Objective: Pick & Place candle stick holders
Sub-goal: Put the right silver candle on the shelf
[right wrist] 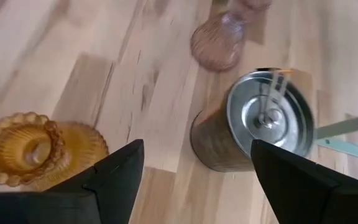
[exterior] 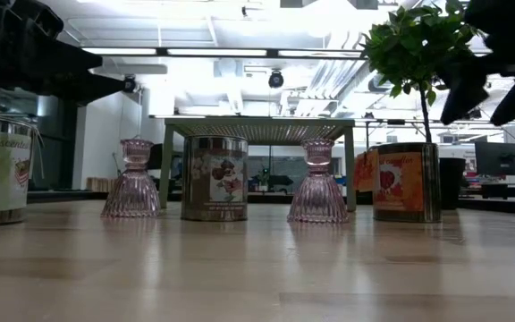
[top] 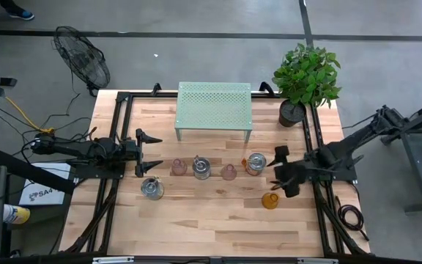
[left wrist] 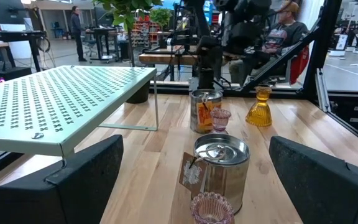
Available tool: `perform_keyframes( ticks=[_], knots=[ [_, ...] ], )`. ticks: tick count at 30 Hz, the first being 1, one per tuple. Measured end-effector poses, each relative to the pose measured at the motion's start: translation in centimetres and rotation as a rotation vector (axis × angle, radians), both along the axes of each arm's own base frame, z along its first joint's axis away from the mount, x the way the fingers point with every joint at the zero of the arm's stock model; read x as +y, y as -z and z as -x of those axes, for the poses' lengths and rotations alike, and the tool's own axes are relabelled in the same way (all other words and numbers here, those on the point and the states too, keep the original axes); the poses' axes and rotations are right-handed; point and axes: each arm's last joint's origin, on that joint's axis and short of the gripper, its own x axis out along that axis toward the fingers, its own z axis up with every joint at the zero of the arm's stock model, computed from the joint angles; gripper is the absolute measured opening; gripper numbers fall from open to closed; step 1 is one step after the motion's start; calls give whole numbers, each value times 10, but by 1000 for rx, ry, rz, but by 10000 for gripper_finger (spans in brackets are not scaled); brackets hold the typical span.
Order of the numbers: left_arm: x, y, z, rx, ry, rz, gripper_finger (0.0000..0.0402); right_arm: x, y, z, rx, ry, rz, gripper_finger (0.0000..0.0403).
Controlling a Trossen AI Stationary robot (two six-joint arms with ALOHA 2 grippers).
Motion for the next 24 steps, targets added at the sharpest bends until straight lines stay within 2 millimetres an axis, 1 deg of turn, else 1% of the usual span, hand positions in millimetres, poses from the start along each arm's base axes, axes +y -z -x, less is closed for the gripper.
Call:
perform_keyframes(
  ticks=[6,11,17,24],
  knots=[
    [0,0,0,-1,1,0,399,-3,3,-38,183,-43,28,291],
    [0,0,0,0,1,0,399,-10,-3,-59,289,-8,52,291],
    [0,0,0,0,1,0,399,-13,-1,-71,372,5,62,291],
    [0,0,0,-1,2,0,399,-13,2,-72,414,-14,78,291]
  ],
)
